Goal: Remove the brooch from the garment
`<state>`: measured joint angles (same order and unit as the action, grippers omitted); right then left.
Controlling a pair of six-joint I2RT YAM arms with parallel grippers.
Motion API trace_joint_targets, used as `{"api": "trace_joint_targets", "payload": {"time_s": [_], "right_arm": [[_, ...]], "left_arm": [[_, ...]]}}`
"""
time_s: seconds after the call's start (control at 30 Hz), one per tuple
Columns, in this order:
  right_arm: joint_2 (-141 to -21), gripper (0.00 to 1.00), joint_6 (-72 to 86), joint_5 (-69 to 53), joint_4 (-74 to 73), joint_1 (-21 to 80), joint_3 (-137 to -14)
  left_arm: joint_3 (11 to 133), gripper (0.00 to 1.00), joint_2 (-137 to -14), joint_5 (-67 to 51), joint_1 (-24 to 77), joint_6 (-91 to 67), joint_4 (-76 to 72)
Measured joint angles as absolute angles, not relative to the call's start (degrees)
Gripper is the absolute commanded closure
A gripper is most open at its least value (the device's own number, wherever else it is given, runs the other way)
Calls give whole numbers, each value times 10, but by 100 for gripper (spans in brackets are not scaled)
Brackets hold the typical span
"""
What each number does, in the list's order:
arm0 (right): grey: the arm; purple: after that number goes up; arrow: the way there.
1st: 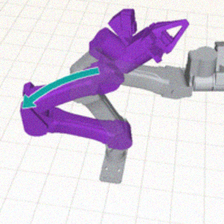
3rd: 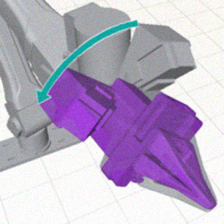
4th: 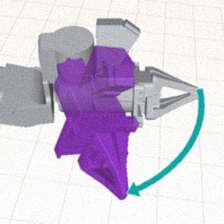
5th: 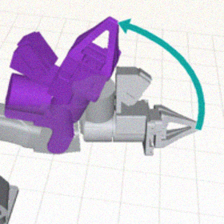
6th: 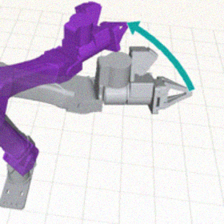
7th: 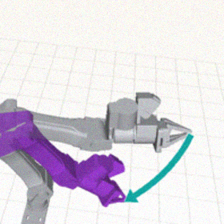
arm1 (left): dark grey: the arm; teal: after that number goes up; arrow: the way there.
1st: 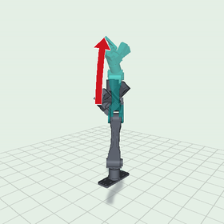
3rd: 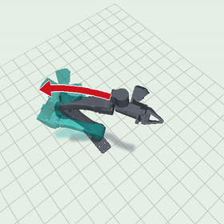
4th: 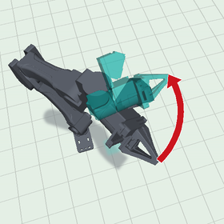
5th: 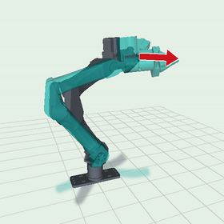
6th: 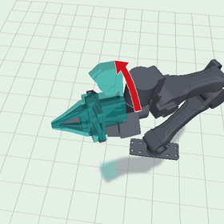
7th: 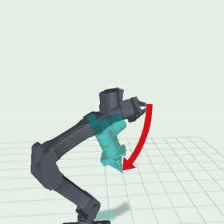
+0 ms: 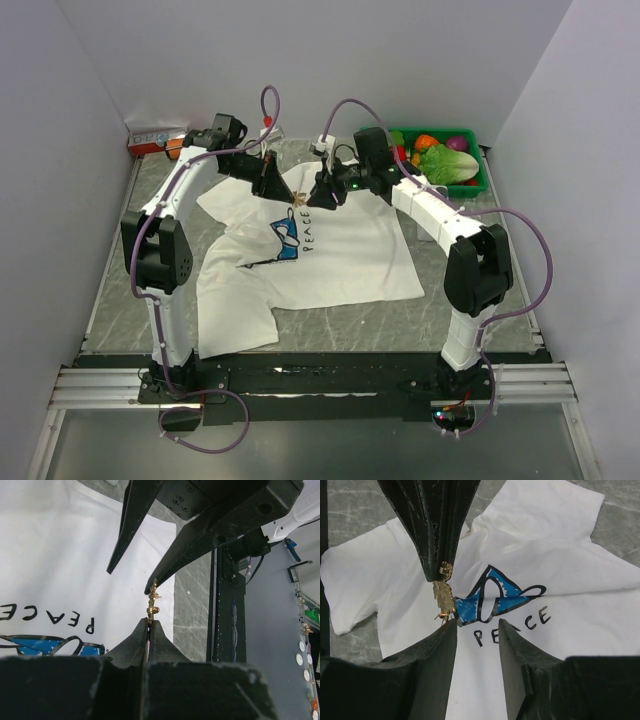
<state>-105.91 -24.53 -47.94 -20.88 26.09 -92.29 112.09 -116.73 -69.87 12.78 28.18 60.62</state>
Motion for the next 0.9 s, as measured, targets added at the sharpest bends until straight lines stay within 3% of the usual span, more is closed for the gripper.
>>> {"api": "trace_joint_targets", "payload": {"time_s": [0.9], "right_arm": [[-1059, 53, -203, -530, -228, 265, -915]], "left_arm": [[1098, 99, -1133, -681, 128, 262, 555]]}}
